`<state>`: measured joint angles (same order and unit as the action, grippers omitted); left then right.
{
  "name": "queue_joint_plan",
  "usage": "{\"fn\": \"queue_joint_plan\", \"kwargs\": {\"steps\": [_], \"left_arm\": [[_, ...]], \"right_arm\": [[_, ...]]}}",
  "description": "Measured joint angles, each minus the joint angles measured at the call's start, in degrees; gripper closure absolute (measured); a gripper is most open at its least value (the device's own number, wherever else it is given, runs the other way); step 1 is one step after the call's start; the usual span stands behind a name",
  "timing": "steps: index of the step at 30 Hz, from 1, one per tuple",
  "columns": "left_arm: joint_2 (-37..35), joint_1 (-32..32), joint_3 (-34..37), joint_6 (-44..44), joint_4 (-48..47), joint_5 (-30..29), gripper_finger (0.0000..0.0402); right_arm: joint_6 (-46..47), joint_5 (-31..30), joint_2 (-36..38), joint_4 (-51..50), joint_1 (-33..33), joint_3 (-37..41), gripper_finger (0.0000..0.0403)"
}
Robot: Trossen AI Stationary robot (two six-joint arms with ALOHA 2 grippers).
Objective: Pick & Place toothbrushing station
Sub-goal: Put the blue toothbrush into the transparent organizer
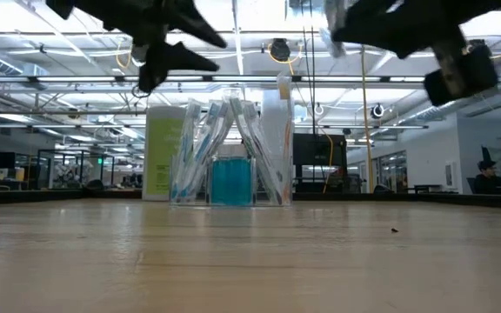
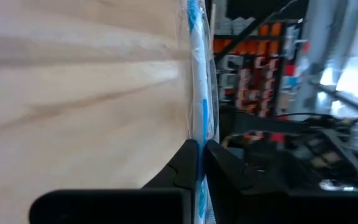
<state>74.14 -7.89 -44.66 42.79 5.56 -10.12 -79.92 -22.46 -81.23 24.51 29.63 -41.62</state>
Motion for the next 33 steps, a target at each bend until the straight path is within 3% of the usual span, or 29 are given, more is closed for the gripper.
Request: {"fn": "queue_joint_plan", "kwargs": {"steps": [3,5,7,11,15,26,33], "left_arm": [[3.8,-0.2,0.1,-0.2,8.5,5.2,0.0245],[6.3,-0.2,0.0,-0.2,15.3,8.0,0.0245],[9.0,-0.1,0.0,-0.2,21.6,10.0,0.0245],[13.4,0.7,0.0,1.8,28.3,12.3,0.0245],[16.4,1.2,0.0,4.4,29.3,15.0,0.0245],[16.5,1.2,0.0,2.2,30.4,14.3,0.0245],[16.6,2.5,0.0,2.2,30.2,14.1,0.0245]], "right_arm": [[-3.9,1.1,0.0,3.0,-1.2,0.0,0.0391],[-4.3,5.1,-0.4,4.6,-2.4,0.0,0.0391],[-4.4,9.1,-1.5,6.6,-3.4,0.0,0.0390],[-7.5,10.6,-4.3,11.3,-4.5,0.0,0.0390],[-11.3,10.6,-6.3,13.8,-6.0,0.0,0.0390],[-11.6,11.0,-6.5,15.0,-10.4,0.0,0.0390],[-12.8,19.8,-6.5,18.7,-13.7,0.0,0.0390]]}}
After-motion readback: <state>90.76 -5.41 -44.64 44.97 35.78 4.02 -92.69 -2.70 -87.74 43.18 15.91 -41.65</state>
